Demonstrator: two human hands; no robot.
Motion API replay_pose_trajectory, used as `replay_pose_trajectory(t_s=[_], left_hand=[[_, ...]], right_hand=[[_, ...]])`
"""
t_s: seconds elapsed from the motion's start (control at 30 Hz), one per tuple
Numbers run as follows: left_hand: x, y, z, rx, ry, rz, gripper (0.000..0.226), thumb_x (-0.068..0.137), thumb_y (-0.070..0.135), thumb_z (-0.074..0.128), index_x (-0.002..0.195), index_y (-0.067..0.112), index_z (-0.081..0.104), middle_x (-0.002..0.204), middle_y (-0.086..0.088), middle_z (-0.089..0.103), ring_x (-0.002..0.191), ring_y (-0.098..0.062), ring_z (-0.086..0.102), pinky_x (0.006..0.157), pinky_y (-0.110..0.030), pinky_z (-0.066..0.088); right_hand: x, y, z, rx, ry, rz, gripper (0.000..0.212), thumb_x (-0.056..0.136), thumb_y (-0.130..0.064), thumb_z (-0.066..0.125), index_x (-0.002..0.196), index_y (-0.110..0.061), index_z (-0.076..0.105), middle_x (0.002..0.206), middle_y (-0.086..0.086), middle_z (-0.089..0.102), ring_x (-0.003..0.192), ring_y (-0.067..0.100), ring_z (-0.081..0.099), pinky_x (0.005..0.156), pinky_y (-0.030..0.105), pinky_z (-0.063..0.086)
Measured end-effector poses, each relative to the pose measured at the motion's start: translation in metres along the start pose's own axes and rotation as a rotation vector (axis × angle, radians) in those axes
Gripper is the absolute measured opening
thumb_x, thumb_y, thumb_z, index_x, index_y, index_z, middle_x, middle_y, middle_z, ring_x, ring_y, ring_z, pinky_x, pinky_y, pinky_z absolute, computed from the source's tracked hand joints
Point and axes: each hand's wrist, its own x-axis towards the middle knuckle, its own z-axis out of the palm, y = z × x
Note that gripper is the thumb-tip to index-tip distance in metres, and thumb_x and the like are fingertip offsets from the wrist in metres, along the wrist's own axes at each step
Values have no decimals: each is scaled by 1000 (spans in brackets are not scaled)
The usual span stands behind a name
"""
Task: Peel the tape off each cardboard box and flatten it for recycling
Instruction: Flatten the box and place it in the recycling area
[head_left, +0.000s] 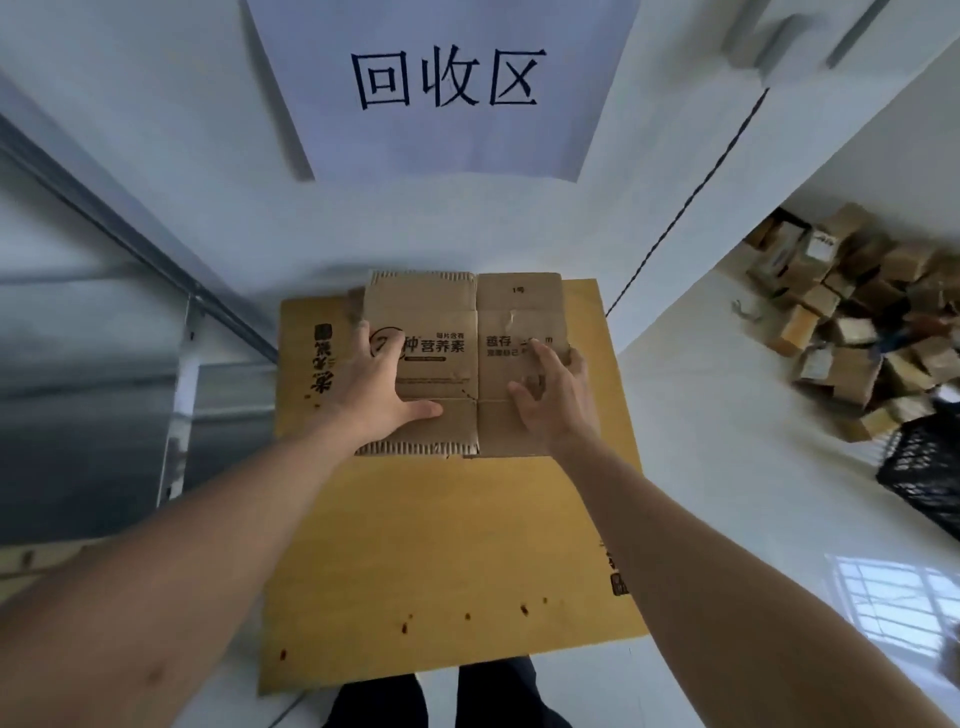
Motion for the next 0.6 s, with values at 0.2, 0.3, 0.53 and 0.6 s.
replay_pose_trajectory(t_s=[0.2,0.3,0.53,0.6], left_hand=[[39,1,17,25,-56,-62,127,66,78,76,165,23,18,172,-15,-7,148,-46,34,111,-53,43],[51,-4,31,41,-53,-98,125,69,78,75,165,25,16,172,-14,-8,149,-44,32,114,-53,40],[70,-8,56,128,-60,-158,123,73,77,72,166,27,9,171,-17,-8,152,-45,24,116,-55,36],[77,-7,56,152,-59,-147,121,73,73,76,165,21,17,171,-19,-2,156,-44,13,123,-58,19]], right_hand=[[49,12,20,-26,-113,-9,71,100,-46,64,160,-42,26,170,9,10,144,36,40,110,50,47],[66,14,30,-74,-151,-17,72,100,-44,63,161,-42,23,171,9,6,145,38,38,111,51,45],[87,12,41,-234,-191,-11,72,101,-44,61,160,-43,20,172,10,1,152,39,23,118,51,34],[87,10,44,-344,-135,-85,68,102,-43,59,159,-38,23,172,9,-6,157,39,11,121,51,30]])
